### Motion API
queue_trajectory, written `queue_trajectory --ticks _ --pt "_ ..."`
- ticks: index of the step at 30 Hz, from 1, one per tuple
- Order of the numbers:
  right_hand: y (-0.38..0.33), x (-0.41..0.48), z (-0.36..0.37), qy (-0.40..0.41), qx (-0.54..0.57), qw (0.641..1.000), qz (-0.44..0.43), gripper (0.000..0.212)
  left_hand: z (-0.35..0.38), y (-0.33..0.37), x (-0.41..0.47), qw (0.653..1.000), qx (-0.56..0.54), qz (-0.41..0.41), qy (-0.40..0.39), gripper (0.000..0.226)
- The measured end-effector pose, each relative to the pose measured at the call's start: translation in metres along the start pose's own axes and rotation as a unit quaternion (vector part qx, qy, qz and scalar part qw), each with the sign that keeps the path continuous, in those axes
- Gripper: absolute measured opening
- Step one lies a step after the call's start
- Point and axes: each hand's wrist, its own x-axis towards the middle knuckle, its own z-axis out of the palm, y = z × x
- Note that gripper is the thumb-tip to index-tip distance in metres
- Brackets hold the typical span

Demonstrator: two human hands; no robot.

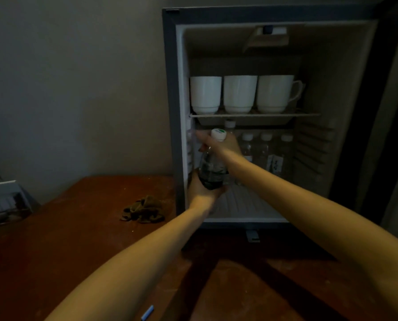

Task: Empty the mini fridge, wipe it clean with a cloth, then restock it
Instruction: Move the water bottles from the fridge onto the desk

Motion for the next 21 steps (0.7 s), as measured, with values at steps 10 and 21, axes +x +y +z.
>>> queue_trajectory --ticks 10,21 --pt "0.005 0.010 -0.022 -0.081 0.118 0.990 -0.018 0.061 0.007 -0.014 -0.001 0.997 -0.053 -0.017 0.050 0.070" --pt "0.048 0.069 -0.024 0.205 -0.054 0.977 -0.003 0.055 0.002 -0.015 -0.003 0.995 -0.091 -0.012 0.031 0.067"
